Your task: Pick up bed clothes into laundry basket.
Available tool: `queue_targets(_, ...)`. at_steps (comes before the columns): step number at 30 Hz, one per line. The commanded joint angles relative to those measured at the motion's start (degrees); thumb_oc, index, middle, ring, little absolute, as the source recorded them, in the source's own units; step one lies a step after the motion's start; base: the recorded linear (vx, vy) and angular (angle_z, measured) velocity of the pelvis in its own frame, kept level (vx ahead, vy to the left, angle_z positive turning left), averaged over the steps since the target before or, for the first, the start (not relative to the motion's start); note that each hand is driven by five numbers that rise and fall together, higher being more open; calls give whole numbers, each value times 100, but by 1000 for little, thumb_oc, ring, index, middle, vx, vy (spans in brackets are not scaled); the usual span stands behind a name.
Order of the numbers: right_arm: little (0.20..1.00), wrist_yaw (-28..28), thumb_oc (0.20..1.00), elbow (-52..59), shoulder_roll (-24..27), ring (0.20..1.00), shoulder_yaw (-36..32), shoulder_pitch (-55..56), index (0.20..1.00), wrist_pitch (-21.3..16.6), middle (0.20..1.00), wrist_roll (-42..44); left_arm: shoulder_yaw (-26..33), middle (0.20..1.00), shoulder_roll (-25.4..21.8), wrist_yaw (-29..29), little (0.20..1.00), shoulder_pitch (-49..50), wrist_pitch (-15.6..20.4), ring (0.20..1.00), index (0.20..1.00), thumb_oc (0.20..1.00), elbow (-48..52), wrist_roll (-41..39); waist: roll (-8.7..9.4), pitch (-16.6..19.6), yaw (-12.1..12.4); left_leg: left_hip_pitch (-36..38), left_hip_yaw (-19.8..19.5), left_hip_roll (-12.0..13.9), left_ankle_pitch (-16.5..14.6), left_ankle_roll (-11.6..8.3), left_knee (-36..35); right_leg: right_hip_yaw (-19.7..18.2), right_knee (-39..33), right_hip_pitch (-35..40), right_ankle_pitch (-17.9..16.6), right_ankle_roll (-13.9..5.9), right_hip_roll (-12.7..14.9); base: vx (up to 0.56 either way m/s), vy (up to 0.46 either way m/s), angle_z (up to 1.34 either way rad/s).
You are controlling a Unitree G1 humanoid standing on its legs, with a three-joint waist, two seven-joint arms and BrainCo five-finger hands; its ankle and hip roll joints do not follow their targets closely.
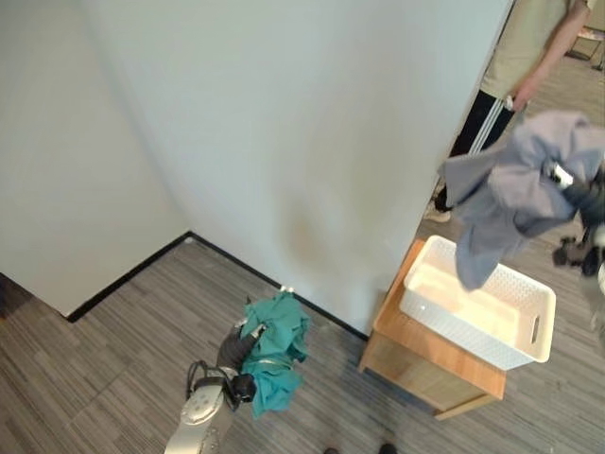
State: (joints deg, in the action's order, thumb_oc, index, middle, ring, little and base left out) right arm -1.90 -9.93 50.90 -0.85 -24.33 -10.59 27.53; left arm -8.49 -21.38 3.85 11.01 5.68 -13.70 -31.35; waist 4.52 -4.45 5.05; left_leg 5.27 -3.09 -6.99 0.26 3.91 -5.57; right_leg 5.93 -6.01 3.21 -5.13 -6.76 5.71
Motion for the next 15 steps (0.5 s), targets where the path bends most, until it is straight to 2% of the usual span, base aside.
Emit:
queue_targets(1, 200, -145, 200, -751, 579, 200, 426, -997, 200, -112, 200, 252, -202, 200, -232, 176, 200, -225, 232, 200, 200, 200, 355, -375, 4, 235, 140, -258, 161, 721, 200, -566, 60, 256, 253, -17, 186, -77, 13, 41, -32, -7)
queue_targets(5, 200, -250, 200, -2658, 1025, 200, 1706, -2769, 200, 178, 200, 303, -324, 200, -377, 158, 200, -203, 175, 200, 200, 200, 328, -558, -8, 155, 154, -285, 131, 767, 237, -604, 60, 222, 281, -62, 166, -40, -16, -1, -18, -5)
queue_targets(6, 200, -248, 200, -2674, 1024, 200, 1738, -2805, 200, 174, 200, 308, -316, 200, -366, 158, 200, -203, 175, 200, 200, 200, 328, -558, -18, 152, 144, -285, 131, 767, 237, -604, 60, 222, 281, -62, 166, -40, -16, -2, -22, -3)
queue_targets(7, 200, -281, 200, -3517, 1001, 200, 2040, -3388, 200, 324, 200, 358, -354, 200, -509, 154, 200, -174, 153, 200, 200, 200, 309, -576, -29, 111, 193, -318, 105, 787, 263, -618, 61, 235, 290, -98, 164, -28, -29, 0, 0, 0)
queue_targets(9, 200, -274, 200, -3980, 947, 200, 2292, -3808, 200, 379, 200, 405, -324, 200, -519, 149, 200, -159, 131, 200, 200, 200, 309, -590, -71, 79, 179, -336, 92, 793, 272, -624, 62, 225, 289, -115, 161, -20, -39, -6, -25, 5)
queue_targets(10, 200, -304, 200, -4824, 929, 200, 2543, -4345, 200, 530, 200, 372, -287, 200, -618, 126, 200, -101, 113, 200, 200, 200, 298, -605, -105, 14, 228, -398, 59, 804, 302, -642, 69, 229, 282, -167, 140, -11, -45, -16, -35, 5)
queue_targets(11, 200, -282, 200, -5183, 892, 200, 2734, -4651, 200, 579, 200, 340, -269, 200, -626, 116, 200, -88, 112, 200, 200, 200, 297, -617, -140, -12, 233, -438, 49, 802, 318, -648, 74, 235, 280, -200, 134, -8, -47, -22, -34, 2)
queue_targets(15, 200, -291, 200, -6095, 771, 200, 3074, -5330, 200, 704, 200, 269, -270, 200, -650, 84, 200, -60, 74, 200, 200, 200, 227, -602, -277, -103, 278, -559, 5, 789, 369, -667, 83, 261, 248, -313, 86, -1, -43, -7, -8, 3)
